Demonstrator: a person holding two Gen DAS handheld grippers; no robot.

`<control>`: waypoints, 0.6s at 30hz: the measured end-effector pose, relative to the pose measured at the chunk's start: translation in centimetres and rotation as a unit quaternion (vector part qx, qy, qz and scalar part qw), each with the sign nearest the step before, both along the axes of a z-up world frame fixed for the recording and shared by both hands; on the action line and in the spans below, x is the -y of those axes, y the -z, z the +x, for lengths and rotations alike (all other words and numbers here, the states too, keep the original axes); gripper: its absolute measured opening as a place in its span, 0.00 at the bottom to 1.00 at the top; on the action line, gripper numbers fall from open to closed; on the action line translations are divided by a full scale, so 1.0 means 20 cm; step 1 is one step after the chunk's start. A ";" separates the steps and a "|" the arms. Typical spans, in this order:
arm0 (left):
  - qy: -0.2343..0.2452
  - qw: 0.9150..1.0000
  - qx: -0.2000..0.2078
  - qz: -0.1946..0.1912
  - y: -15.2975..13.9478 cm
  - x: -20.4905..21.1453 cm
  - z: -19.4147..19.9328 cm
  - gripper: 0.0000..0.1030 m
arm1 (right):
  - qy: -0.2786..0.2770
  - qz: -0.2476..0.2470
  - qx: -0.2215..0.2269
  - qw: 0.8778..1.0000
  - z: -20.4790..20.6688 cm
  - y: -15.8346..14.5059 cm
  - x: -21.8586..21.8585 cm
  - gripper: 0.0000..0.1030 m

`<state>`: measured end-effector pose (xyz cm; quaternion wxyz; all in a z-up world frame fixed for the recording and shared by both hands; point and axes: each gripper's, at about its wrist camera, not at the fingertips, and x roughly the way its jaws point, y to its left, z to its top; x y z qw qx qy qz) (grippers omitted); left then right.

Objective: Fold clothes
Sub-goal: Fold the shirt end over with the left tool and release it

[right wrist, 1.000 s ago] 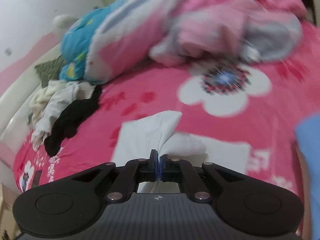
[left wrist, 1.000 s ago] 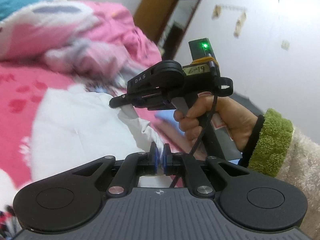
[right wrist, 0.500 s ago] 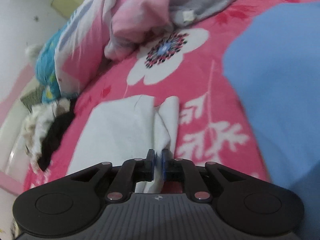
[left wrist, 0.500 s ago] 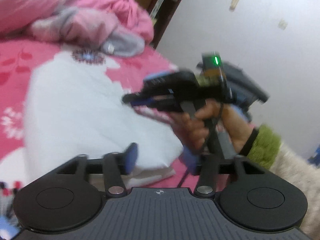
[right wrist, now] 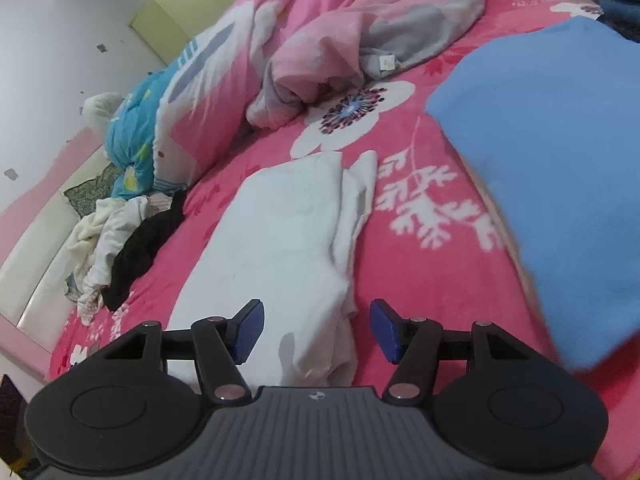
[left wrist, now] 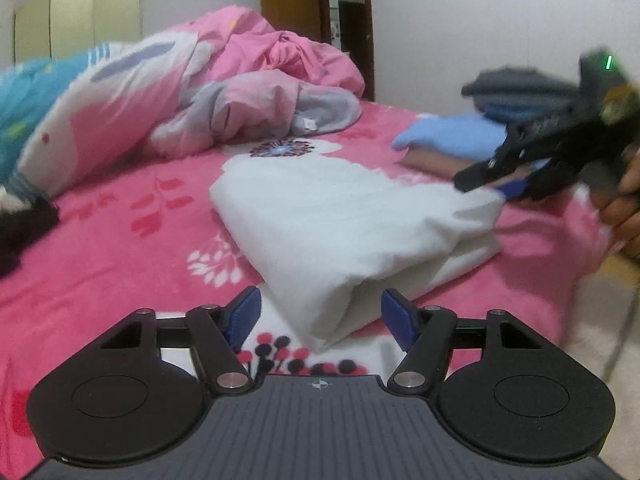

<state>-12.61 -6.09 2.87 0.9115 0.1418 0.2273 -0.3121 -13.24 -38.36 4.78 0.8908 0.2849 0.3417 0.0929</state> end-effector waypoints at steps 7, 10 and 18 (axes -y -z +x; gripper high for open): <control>-0.046 0.999 0.004 0.028 0.03 -0.02 -0.03 0.11 | 0.008 -0.034 -0.004 0.999 -0.04 0.04 -0.10 0.12; -0.046 0.998 -0.006 0.036 0.08 -0.05 -0.03 0.11 | 0.014 -0.047 -0.018 0.999 -0.07 0.11 -0.13 0.12; -0.032 0.999 -0.012 0.033 0.01 -0.21 -0.07 0.28 | 0.027 -0.084 0.003 0.996 -0.11 0.06 -0.17 0.37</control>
